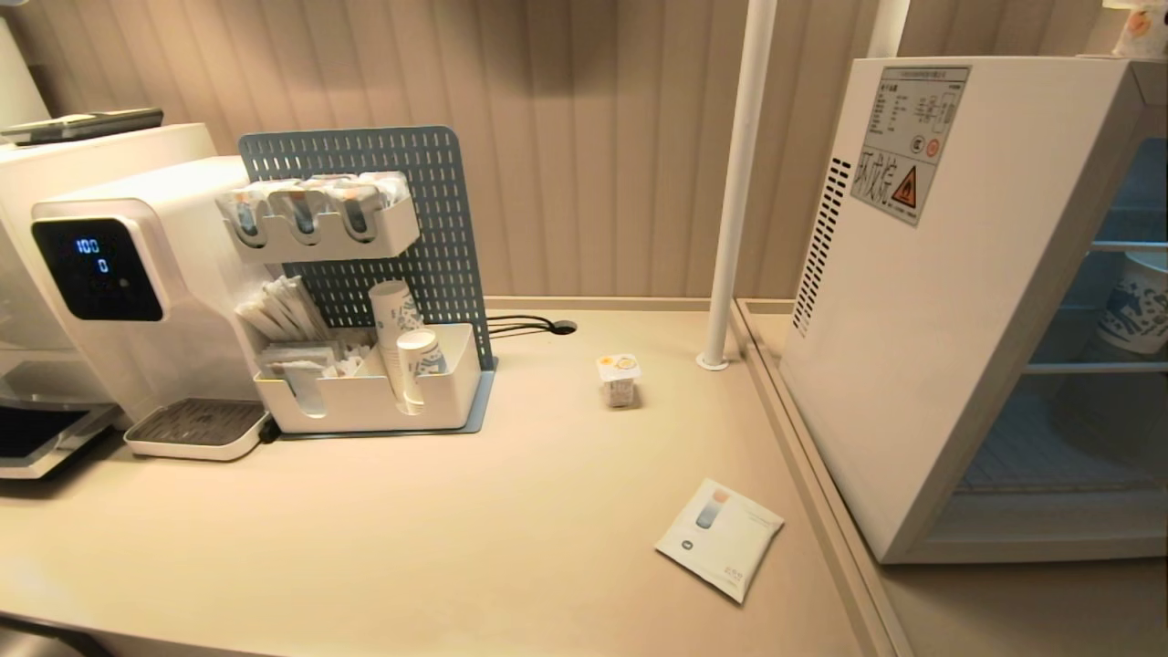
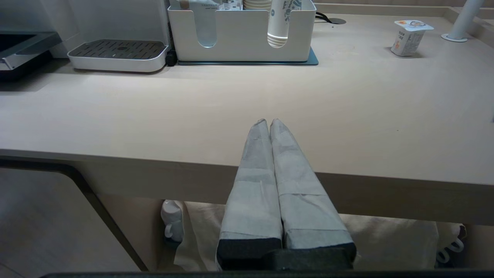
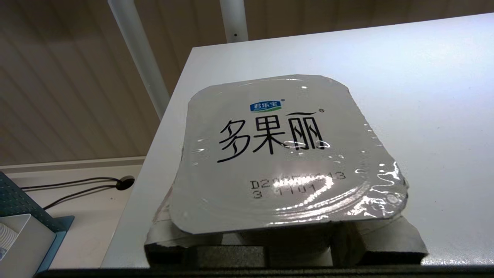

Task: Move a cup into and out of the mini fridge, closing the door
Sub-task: Put the yoghurt in the freezer

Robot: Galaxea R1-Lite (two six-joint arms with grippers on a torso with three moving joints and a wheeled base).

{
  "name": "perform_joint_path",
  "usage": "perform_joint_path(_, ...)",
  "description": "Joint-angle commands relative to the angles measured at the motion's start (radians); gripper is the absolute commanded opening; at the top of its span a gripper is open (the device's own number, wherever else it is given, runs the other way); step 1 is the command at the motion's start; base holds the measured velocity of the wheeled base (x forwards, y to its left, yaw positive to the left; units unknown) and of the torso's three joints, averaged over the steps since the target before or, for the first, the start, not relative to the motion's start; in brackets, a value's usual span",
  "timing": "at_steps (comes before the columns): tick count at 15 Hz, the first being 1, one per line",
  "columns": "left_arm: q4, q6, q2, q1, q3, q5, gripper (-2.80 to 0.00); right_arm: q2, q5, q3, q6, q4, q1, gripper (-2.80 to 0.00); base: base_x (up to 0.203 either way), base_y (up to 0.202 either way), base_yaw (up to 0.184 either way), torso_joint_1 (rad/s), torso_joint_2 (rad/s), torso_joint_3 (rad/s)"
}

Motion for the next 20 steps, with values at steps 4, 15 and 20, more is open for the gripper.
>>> perform_joint_path(4, 0.0, -0.001, 0.002, 0.0, 0.002, 0.0, -2.8, -0.038, -0.001, 0.003, 0.002, 0.011, 0.0, -2.8, 0.0, 0.0, 0.0, 0.0, 0.0, 0.0)
perform_joint_path(15, 0.0, -0.001, 0.002, 0.0, 0.002, 0.002, -2.8, -0.336, 0.002, 0.137, 0.005, 0.118, 0.001, -2.8, 0.0, 0.0, 0.0, 0.0, 0.0, 0.0)
perform_joint_path(20, 0.0, -0.001, 0.002, 0.0, 0.002, 0.002, -2.8, -0.598, 0.004, 0.459, 0.005, 0.11, 0.001, -2.8, 0.0, 0.0, 0.0, 0.0, 0.0, 0.0)
